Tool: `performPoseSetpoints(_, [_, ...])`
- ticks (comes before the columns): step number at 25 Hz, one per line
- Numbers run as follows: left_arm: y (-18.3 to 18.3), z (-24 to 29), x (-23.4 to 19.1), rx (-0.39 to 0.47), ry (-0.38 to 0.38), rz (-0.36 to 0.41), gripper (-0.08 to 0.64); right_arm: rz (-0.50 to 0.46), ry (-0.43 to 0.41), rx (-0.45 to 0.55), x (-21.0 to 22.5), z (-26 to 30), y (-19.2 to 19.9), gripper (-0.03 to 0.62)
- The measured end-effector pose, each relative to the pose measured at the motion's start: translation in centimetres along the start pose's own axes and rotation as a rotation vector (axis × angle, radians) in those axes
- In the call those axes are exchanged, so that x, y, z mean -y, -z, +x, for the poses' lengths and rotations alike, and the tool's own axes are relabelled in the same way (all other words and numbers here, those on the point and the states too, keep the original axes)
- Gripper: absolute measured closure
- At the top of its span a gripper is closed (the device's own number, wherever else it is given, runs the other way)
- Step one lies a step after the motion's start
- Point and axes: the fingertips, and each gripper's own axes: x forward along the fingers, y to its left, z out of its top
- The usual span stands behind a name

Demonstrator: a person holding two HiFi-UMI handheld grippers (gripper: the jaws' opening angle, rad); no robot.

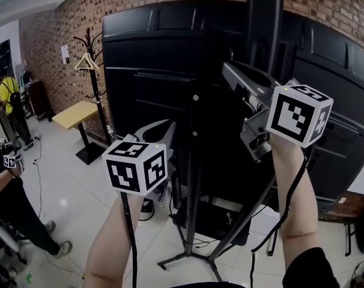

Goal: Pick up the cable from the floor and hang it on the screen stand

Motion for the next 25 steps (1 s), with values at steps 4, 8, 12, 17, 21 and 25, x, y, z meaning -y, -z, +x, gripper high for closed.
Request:
performPoseSetpoints(4, [0.5, 0.6, 1.3, -0.01, 0.023, -0.004, 0.555, 0.02, -0.022, 0.002, 0.1, -1.8, -0.3, 0.58])
performPoseSetpoints(8, [0.1, 0.9, 1.6, 0.007, 0.03, -0.014, 0.555, 0.006, 0.009, 0.0, 0.4, -3.2, -0.4, 0.578])
performPoseSetpoints(12, [-0.9, 0.4, 0.3, 0.021, 0.026, -0.014, 0.555, 0.095, -0.012, 0.008, -0.3, -3.1, 0.1, 0.578])
performPoseSetpoints(17, [-1.3, -0.1, -0.1, 0.013, 0.04, -0.009, 0.555, 0.11, 0.021, 0.004, -0.2, -3.7, 0.4, 0.578])
performPoseSetpoints(21, [-1.2, -0.7, 0.5, 0.018, 0.047, -0.001, 0.555, 0.122, -0.007, -0.029, -0.2, -4.3, 0.5, 0.577])
performPoseSetpoints(25, [-1.3, -1.1, 1.1, 0.025, 0.047, 0.021, 0.555, 0.197, -0.005, -0.057, 0.1, -5.2, 1.2, 0.577])
